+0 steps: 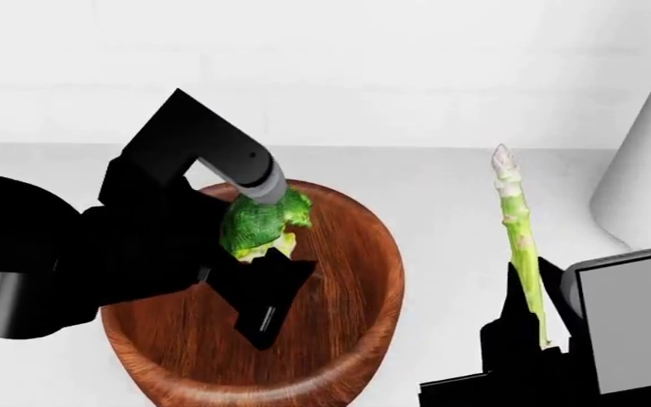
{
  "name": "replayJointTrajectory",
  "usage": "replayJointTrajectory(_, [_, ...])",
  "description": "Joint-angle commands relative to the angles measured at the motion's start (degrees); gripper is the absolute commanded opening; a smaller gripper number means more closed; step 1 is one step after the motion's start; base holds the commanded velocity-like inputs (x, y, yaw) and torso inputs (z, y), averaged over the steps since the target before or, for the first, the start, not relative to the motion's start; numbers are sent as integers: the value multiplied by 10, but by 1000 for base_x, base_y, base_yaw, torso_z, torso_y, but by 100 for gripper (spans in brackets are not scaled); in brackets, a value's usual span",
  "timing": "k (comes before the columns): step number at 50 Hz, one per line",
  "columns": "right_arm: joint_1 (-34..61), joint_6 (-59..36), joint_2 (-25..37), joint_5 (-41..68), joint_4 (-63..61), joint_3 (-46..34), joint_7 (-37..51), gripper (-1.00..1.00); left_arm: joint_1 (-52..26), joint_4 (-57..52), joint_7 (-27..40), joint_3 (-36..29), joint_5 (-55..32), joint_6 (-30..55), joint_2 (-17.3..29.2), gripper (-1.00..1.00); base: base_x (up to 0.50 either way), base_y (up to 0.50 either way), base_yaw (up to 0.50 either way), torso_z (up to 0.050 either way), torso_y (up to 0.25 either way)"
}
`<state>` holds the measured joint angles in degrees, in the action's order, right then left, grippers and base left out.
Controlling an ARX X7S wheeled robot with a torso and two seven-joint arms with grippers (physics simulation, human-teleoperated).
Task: Pick the broccolis and asparaguss from the sink and place them in one bowl. Place the onion in the other bowl. Then turn off the sink faucet.
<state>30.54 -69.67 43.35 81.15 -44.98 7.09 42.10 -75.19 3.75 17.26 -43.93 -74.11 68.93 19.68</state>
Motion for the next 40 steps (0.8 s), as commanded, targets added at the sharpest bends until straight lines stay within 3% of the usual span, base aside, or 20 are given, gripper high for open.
replayJointTrajectory(1, [-7,3,-5,-9,0,-4,-5,-100,-13,61,-31,-26,31,-17,-18,-100,0,0,0,0,0])
replayJointTrajectory(29, [-18,14,-6,-24,5,-20,-16,-100,1,76,-34,-48,43,-27,-23,-100,0,0,0,0,0])
replayJointTrajectory(30, [-15,13,-5,-21,5,-20,-14,-100,1,73,-32,-47,41,-25,-23,100,0,0,0,0,0])
replayJointTrajectory(40, [-15,16,0,-10,7,-17,-7,-100,-12,62,-21,-30,17,-15,-17,100,0,0,0,0,0])
